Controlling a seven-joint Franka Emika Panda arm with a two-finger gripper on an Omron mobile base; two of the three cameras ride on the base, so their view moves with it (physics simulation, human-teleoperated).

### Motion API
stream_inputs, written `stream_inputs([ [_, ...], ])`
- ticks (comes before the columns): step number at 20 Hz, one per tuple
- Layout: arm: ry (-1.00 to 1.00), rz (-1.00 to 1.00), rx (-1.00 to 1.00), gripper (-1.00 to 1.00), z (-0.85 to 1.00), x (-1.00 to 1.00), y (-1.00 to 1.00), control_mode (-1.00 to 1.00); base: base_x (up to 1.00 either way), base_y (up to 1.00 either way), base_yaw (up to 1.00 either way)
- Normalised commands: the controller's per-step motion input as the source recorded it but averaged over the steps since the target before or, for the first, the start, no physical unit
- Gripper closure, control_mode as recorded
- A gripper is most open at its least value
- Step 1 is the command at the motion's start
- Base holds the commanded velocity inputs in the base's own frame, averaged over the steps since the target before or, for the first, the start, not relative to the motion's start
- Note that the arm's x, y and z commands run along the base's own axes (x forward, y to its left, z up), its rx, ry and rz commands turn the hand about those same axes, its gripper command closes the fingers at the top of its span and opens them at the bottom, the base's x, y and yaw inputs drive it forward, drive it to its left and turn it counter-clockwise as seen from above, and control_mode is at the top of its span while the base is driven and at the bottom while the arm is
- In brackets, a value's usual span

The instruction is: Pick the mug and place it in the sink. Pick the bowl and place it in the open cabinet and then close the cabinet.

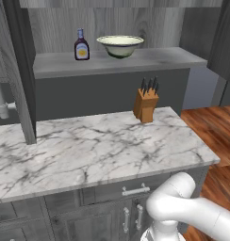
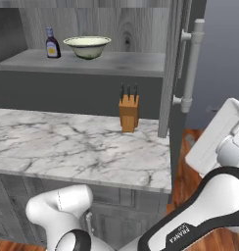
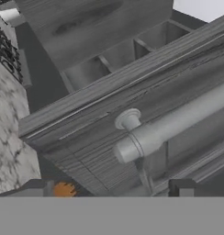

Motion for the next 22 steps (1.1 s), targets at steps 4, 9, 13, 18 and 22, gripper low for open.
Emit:
stream_inputs([
  [4,0.05,0.06,0.00,-1.00,-0.26,0.22,0.00,-1.00,0.00,0.00,0.00],
  [9,0.00,0.08,-0.02,-1.00,-0.12,0.23,0.08,-1.00,0.00,0.00,0.00],
  [13,-0.05,0.12,-0.07,-1.00,-0.07,0.18,0.25,-1.00,0.00,0.00,0.00],
  [18,-0.03,0.09,-0.05,-1.00,-0.01,0.22,0.17,-1.00,0.00,0.00,0.00],
  [22,-0.02,0.08,-0.04,-1.00,0.00,0.18,0.11,-1.00,0.00,0.00,0.00],
])
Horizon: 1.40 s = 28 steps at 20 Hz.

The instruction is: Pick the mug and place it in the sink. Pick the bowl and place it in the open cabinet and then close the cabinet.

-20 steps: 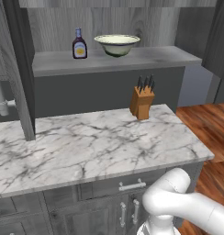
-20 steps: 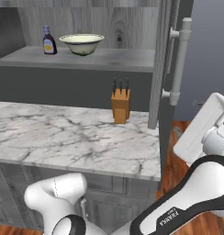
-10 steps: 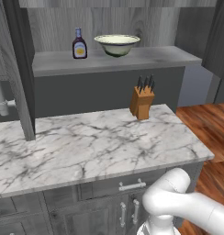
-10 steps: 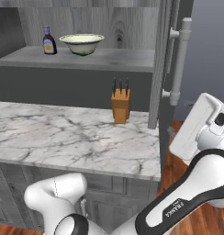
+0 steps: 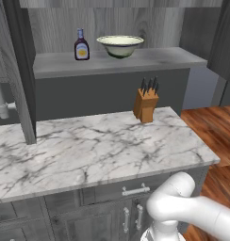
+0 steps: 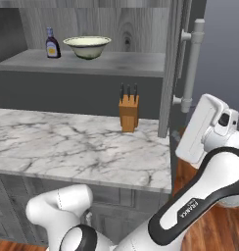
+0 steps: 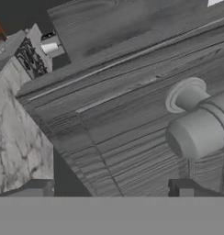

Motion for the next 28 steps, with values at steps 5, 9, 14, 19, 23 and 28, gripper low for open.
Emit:
stream_inputs([
  [5,-0.01,0.10,-0.07,-1.00,0.00,0.22,0.24,-1.00,0.00,0.00,0.00],
  [9,0.00,0.11,-0.08,-1.00,0.00,0.23,0.31,-1.00,0.00,0.00,0.00],
  [14,0.00,0.15,-0.08,-1.00,0.00,0.13,0.34,-1.00,0.00,0.00,0.00],
  [19,-0.03,0.17,-0.18,-1.00,0.00,0.00,0.60,-1.00,0.00,0.00,0.00],
  [23,-0.25,0.03,-0.16,-1.00,0.09,0.00,0.73,-1.00,0.00,0.00,0.00],
  [28,-0.31,-0.01,-0.11,-1.00,0.20,0.00,0.64,-1.00,0.00,0.00,0.00],
])
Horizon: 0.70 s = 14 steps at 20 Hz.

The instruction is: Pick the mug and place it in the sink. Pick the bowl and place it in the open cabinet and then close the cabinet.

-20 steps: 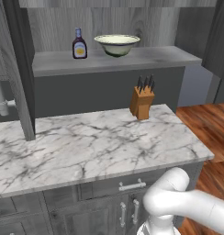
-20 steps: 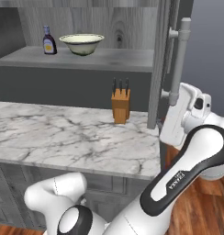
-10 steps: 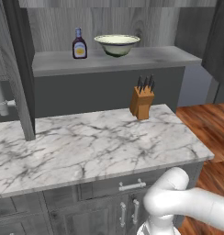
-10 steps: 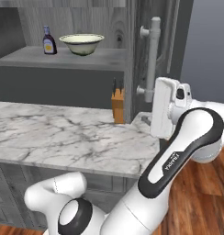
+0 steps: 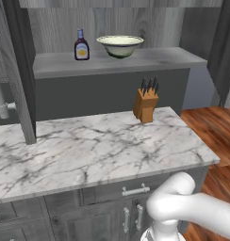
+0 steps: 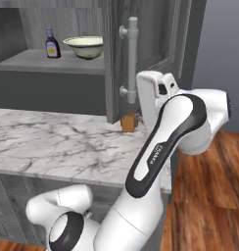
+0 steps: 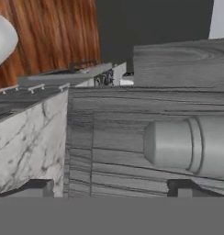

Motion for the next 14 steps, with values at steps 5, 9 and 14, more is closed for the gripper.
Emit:
stream_inputs([
  [5,-0.37,-0.07,-0.07,-1.00,0.14,0.17,0.71,-1.00,0.00,0.00,0.00],
  [9,-0.17,-0.12,0.00,-1.00,0.01,0.61,0.50,-1.00,0.00,0.00,0.00],
  [14,0.00,-0.14,0.00,-1.00,0.00,0.82,0.27,-1.00,0.00,0.00,0.00],
])
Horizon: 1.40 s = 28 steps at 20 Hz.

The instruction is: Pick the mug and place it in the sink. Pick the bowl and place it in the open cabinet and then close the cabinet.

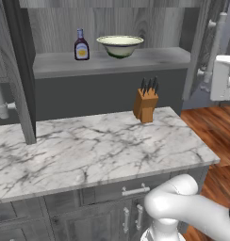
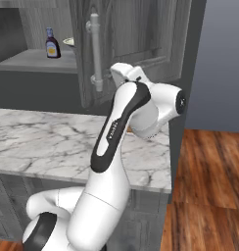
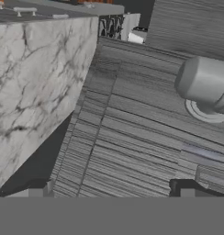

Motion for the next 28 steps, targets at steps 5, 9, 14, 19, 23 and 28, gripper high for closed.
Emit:
stream_inputs([
  [5,0.02,-0.15,0.00,-1.00,0.00,0.63,0.18,-1.00,0.00,0.00,0.00],
  [9,0.10,-0.18,0.00,-1.00,0.00,0.43,0.09,-1.00,0.00,0.00,0.00],
  [14,0.22,-0.19,0.00,-1.00,0.00,0.48,0.06,-1.00,0.00,0.00,0.00],
  [19,0.28,-0.19,0.00,-1.00,0.00,0.60,0.12,-1.00,0.00,0.00,0.00],
  [23,0.09,-0.18,0.00,-1.00,-0.04,0.69,0.19,-1.00,0.00,0.00,0.00],
  [28,-0.06,-0.11,-0.03,-1.00,-0.23,0.49,0.03,-1.00,0.00,0.00,0.00],
])
